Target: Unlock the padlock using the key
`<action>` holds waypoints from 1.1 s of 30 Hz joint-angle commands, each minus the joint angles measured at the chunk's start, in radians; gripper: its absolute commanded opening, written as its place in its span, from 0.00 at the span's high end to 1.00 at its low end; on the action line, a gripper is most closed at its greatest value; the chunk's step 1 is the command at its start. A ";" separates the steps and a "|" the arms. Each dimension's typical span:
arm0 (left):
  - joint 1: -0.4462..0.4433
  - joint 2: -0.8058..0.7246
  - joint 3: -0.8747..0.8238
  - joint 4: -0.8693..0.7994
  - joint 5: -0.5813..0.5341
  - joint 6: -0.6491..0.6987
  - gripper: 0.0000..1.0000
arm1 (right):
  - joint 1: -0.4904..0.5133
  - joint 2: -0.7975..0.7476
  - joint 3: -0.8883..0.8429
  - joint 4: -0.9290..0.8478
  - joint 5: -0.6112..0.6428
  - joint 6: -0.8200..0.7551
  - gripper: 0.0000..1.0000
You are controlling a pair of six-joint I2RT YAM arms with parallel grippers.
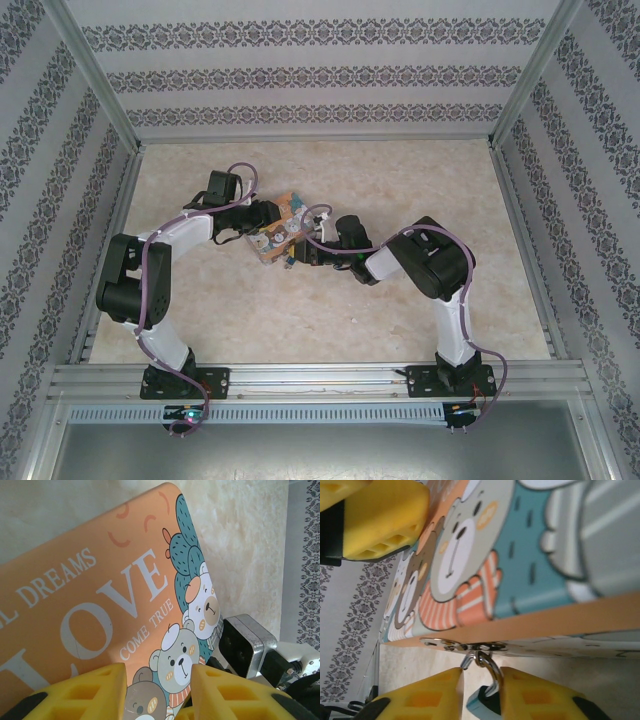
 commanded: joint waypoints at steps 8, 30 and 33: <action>-0.020 0.020 -0.015 -0.017 -0.006 0.012 0.62 | 0.007 -0.028 -0.025 0.030 0.000 0.013 0.93; -0.021 -0.009 -0.077 0.004 -0.009 0.003 0.63 | 0.026 -0.024 -0.073 0.232 0.239 0.307 1.00; -0.022 -0.012 -0.078 0.008 -0.007 0.000 0.63 | 0.030 -0.015 -0.074 0.263 0.277 0.362 1.00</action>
